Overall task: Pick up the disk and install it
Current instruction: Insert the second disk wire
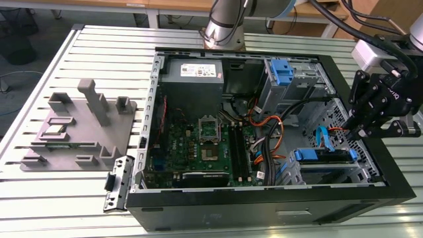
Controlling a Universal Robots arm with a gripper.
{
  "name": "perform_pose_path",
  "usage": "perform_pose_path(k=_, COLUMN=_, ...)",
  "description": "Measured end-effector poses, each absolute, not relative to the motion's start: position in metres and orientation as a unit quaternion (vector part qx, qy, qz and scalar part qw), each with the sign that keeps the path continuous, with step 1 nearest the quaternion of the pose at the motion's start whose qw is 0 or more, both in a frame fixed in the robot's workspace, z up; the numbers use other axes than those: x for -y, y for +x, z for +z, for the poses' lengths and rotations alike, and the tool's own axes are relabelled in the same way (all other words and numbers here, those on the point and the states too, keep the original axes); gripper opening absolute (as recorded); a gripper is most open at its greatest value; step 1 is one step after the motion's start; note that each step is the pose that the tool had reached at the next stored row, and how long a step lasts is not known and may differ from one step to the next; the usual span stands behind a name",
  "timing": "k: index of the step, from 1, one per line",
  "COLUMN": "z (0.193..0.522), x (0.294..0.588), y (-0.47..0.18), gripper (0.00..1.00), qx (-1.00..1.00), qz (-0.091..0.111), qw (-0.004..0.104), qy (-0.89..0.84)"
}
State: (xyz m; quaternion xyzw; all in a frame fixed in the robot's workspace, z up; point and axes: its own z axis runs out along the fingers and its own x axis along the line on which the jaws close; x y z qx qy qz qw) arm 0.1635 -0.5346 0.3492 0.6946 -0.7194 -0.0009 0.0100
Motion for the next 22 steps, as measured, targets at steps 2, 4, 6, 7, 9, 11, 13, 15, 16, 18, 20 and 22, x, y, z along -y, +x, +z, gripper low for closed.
perform_pose_path(k=2, z=0.3489, x=0.5346, y=0.1639, gripper=0.31, qx=0.719, qz=-0.001, qw=0.010, qy=0.695)
perform_pose_path(k=4, z=0.3485, x=0.5346, y=0.1647, gripper=0.31, qx=0.719, qz=-0.001, qw=0.010, qy=0.695)
perform_pose_path(k=6, z=0.3485, x=0.5346, y=0.1647, gripper=0.31, qx=0.719, qz=-0.001, qw=0.010, qy=0.695)
perform_pose_path(k=7, z=0.3485, x=0.5346, y=0.1648, gripper=0.31, qx=0.719, qz=-0.001, qw=0.010, qy=0.695)
perform_pose_path(k=9, z=0.3478, x=0.5345, y=0.1652, gripper=0.31, qx=0.719, qz=-0.001, qw=0.010, qy=0.695)
perform_pose_path(k=11, z=0.3470, x=0.5346, y=0.1655, gripper=0.31, qx=0.719, qz=-0.001, qw=0.010, qy=0.695)
perform_pose_path(k=13, z=0.3470, x=0.5346, y=0.1656, gripper=0.31, qx=0.719, qz=-0.001, qw=0.011, qy=0.695)
perform_pose_path(k=15, z=0.3467, x=0.5345, y=0.1657, gripper=0.31, qx=0.719, qz=-0.002, qw=0.010, qy=0.695)
perform_pose_path(k=16, z=0.3467, x=0.5345, y=0.1658, gripper=0.31, qx=0.719, qz=-0.001, qw=0.010, qy=0.695)
perform_pose_path(k=18, z=0.3464, x=0.5344, y=0.1663, gripper=0.31, qx=0.719, qz=-0.002, qw=0.011, qy=0.695)
perform_pose_path(k=20, z=0.3461, x=0.5344, y=0.1671, gripper=0.31, qx=0.719, qz=-0.002, qw=0.011, qy=0.695)
perform_pose_path(k=22, z=0.3460, x=0.5344, y=0.1673, gripper=0.31, qx=0.719, qz=-0.002, qw=0.011, qy=0.695)
